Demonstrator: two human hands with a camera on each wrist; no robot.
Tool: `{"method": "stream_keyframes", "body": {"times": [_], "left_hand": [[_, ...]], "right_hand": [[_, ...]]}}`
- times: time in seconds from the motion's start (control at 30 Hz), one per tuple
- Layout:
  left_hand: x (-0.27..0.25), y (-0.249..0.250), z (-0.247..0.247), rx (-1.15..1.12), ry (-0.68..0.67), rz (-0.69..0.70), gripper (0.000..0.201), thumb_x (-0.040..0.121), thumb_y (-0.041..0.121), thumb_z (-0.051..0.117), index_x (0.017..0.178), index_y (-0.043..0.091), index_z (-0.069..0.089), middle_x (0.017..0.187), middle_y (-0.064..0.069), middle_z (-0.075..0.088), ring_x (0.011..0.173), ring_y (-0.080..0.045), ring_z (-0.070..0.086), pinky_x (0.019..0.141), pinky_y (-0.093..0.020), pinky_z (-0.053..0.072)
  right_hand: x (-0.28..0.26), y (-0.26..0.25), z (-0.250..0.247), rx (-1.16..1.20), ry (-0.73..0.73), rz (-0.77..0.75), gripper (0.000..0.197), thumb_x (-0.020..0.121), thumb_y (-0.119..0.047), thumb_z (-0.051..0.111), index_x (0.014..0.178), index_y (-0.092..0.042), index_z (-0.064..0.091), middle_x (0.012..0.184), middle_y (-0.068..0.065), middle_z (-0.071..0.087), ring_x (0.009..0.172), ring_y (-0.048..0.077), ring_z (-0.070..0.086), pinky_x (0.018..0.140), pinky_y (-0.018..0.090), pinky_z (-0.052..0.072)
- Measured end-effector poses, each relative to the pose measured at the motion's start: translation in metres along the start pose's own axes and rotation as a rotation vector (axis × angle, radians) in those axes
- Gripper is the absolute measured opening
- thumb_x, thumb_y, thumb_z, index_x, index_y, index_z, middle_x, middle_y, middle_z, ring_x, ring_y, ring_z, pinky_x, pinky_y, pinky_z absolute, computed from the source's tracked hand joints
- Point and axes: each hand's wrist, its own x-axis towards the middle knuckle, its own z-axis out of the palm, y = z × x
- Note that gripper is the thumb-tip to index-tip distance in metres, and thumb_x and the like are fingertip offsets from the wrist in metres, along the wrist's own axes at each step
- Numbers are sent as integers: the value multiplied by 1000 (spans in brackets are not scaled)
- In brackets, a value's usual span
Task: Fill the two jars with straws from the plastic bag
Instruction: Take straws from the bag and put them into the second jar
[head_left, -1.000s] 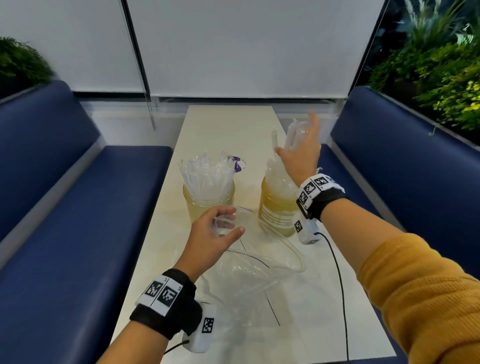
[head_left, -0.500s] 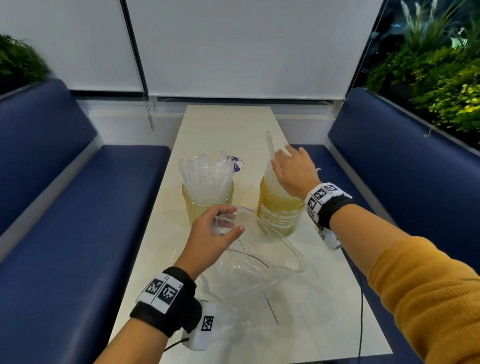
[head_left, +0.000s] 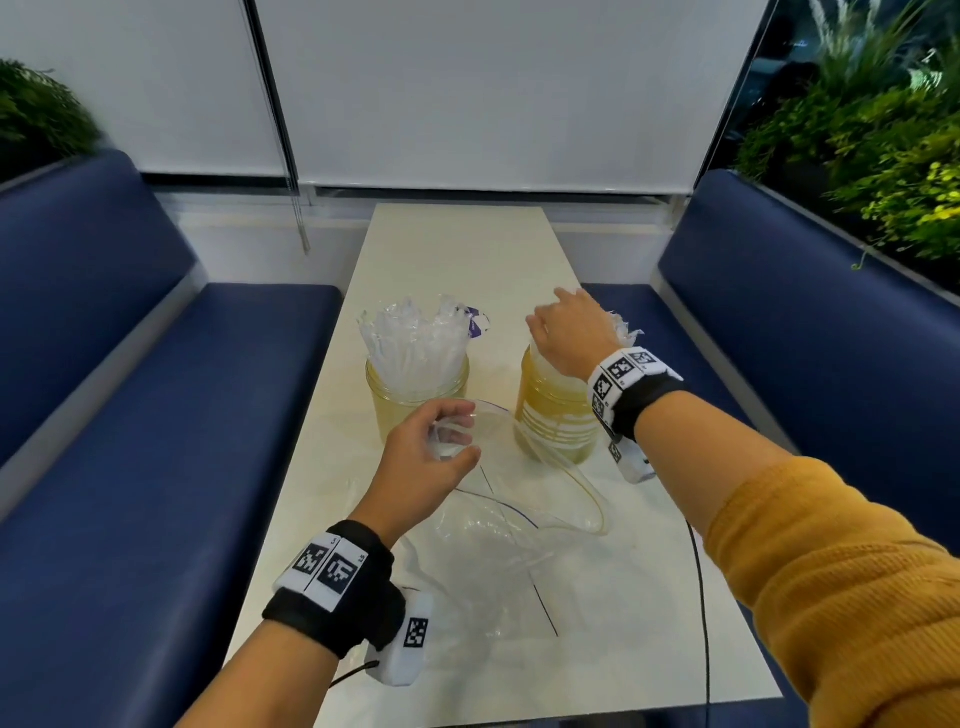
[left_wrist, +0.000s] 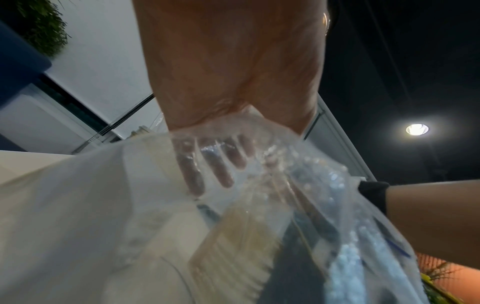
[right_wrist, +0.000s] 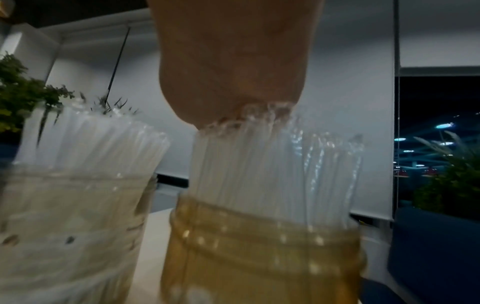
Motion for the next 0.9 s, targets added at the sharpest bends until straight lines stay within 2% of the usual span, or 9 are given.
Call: {"method": "stream_keyframes", "body": {"times": [0.07, 0.13, 0.23, 0.27, 0.33, 0.43, 0.5, 0.77, 0.9], "left_hand": [[-1, 1, -1, 6, -28, -1, 49, 82, -4, 70, 124, 21, 61, 116, 3, 67, 100, -10, 68, 84, -25, 56], [-1, 1, 0, 5, -53, -9, 57, 80, -10, 64, 129, 20, 58, 121, 3, 65, 105, -12, 67, 83, -23, 56], [-1, 2, 4, -12, -91, -17, 67, 79, -13, 61, 137, 20, 52, 129, 5, 61, 113, -10, 64, 88, -27, 56], [-1, 1, 5, -18, -108, -19, 70, 77, -11, 61, 140, 21, 50, 131, 6, 59, 115, -8, 62, 92, -28, 54], [-3, 1, 7, -25, -139, -20, 79, 71, -2, 62, 144, 22, 45, 137, 7, 55, 119, -4, 59, 95, -24, 51], [-5, 2, 11, -20, -182, 15, 85, 72, 1, 68, 150, 19, 38, 143, 2, 51, 126, -7, 55, 95, -18, 50], [-8, 5, 13, -13, -227, 29, 88, 71, -2, 65, 151, 18, 35, 146, 1, 47, 130, -11, 51, 95, -17, 50], [-15, 6, 9, 126, -319, 91, 91, 74, -11, 62, 150, 32, 36, 149, 14, 44, 134, -7, 49, 108, -29, 44], [-17, 8, 7, 105, -324, 75, 88, 74, 0, 69, 150, 31, 37, 148, 12, 45, 133, -8, 50, 110, -38, 44]], "right_hand": [[-11, 0, 8, -20, -35, 39, 51, 105, -38, 22, 124, -10, 61, 129, 8, 62, 136, 28, 42, 115, 47, 27], [-18, -5, -3, 20, 97, 52, 46, 103, -39, 29, 128, -13, 58, 128, 6, 60, 126, 28, 48, 107, 44, 35], [-43, -35, -42, 214, 330, 56, 34, 99, -35, 46, 81, -15, 68, 82, 3, 66, 74, 20, 57, 67, 33, 45], [-55, -47, -54, 260, 264, 38, 40, 97, -34, 47, 64, -15, 61, 65, 3, 61, 59, 20, 52, 58, 31, 43], [-78, -71, -65, 331, -54, -3, 47, 93, -34, 50, 53, -12, 57, 52, 4, 56, 48, 22, 52, 52, 30, 45], [-107, -100, -54, 337, -568, -100, 27, 94, -27, 51, 84, -14, 73, 82, 2, 71, 79, 24, 66, 69, 29, 49], [-119, -113, -44, 304, -704, -151, 26, 96, -20, 51, 114, -10, 68, 110, 10, 67, 102, 30, 62, 75, 30, 43], [-140, -140, -6, 127, -843, -40, 54, 90, -44, 65, 129, -8, 52, 129, 10, 54, 117, 33, 55, 98, 44, 41], [-143, -138, 3, 232, -842, 52, 52, 94, -44, 59, 129, -6, 53, 131, 10, 57, 121, 32, 54, 104, 46, 40]]}}
